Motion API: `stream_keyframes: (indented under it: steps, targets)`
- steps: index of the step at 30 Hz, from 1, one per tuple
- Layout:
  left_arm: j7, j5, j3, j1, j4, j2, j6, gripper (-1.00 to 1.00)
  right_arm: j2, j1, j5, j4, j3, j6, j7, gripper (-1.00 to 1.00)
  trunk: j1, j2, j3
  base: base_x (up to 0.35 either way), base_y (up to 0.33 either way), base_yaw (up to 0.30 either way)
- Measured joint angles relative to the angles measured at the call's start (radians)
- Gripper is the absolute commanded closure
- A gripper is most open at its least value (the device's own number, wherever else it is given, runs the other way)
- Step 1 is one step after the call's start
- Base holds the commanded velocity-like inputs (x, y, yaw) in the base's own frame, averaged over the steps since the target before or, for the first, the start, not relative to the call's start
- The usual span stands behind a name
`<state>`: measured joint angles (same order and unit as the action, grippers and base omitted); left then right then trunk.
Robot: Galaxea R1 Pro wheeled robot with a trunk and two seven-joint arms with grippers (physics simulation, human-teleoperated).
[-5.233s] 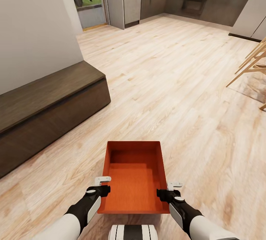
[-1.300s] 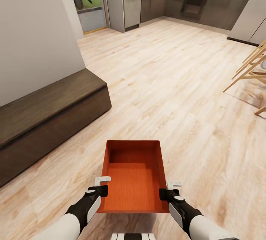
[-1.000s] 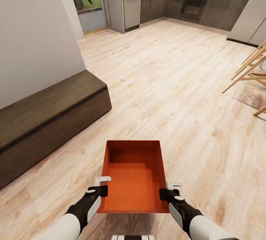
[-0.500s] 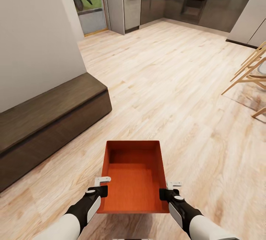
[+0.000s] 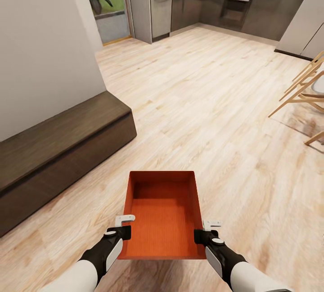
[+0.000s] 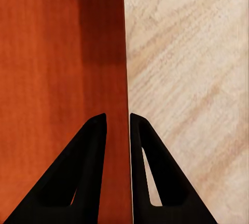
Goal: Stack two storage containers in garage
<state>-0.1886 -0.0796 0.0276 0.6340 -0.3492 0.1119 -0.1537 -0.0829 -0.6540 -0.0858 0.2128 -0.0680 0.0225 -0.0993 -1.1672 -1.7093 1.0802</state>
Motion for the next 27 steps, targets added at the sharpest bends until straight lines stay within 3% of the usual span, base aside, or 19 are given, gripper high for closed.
stream_keyframes:
  steps: [27]
  targets:
    - [0.0, 0.003, -0.001, 0.0, -0.002, 0.001, 0.0, 1.0, 0.0, 0.0, -0.004, -0.001, -0.002, 0.004, 0.0, 1.0, 0.104, 0.189, -0.085, 0.0, 0.0, 0.0]
